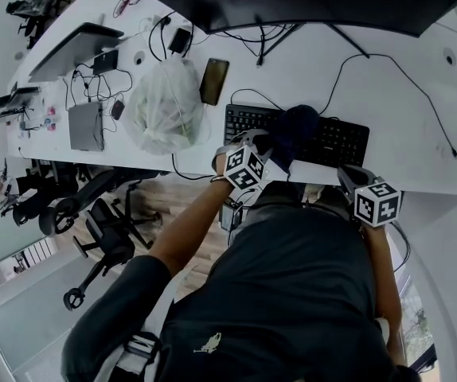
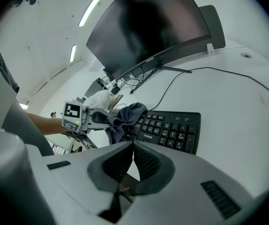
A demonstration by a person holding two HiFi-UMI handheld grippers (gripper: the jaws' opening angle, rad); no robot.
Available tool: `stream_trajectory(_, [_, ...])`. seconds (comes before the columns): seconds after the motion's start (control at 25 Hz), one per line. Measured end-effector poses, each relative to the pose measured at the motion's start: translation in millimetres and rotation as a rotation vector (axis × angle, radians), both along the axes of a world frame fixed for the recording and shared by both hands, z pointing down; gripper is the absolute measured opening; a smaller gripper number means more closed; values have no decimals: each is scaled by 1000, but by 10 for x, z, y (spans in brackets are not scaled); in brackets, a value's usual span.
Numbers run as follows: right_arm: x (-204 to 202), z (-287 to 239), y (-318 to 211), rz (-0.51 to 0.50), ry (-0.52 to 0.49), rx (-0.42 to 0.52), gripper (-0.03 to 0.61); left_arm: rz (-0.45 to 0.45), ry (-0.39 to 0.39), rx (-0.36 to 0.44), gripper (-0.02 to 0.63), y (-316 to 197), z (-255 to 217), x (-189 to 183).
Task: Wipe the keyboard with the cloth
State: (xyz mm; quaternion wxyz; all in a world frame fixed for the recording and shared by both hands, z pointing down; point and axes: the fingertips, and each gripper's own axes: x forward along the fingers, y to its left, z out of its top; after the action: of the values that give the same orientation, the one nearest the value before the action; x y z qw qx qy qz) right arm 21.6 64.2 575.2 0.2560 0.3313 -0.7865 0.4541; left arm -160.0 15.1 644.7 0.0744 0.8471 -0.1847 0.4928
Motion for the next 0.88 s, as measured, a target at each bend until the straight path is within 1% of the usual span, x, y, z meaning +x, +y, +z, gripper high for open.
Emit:
stream_trajectory(0.08, [-23,-13,18,2,0,10,9,4,-7,-5,81,68,8,-49])
stream_trajectory(0.2, [-10,-51,39,10,-1,18,9,40,-39,-47,81,368,60,-138])
stream_trajectory(0.28, [46,-77,27,16,4,21,9,33,-44,-49,81,452,22,-180])
stream_trajectory(0.4, [132,-86,-47,18,18,20,9,-9,-8,26,81,133,-202,-96])
stream_trajectory(0.48, [149,-72,-56,19,20,11,9,-4,6,82,81,-165,-282,52])
stream_trajectory(0.6, [80,-42,-66,3,16,1,9,38,-20,144,81,-536,-191,226])
stream_trajectory(0.68, [29,-32,-71,-9,13,-2,9,53,-35,157,81,-609,-81,256])
stream_trajectory(0.76, [23,-12,-57,-10,15,-8,9,37,-25,148,81,-519,-47,207])
stream_trajectory(0.88, [73,31,-32,10,24,-21,9,20,-22,74,81,-174,-27,32])
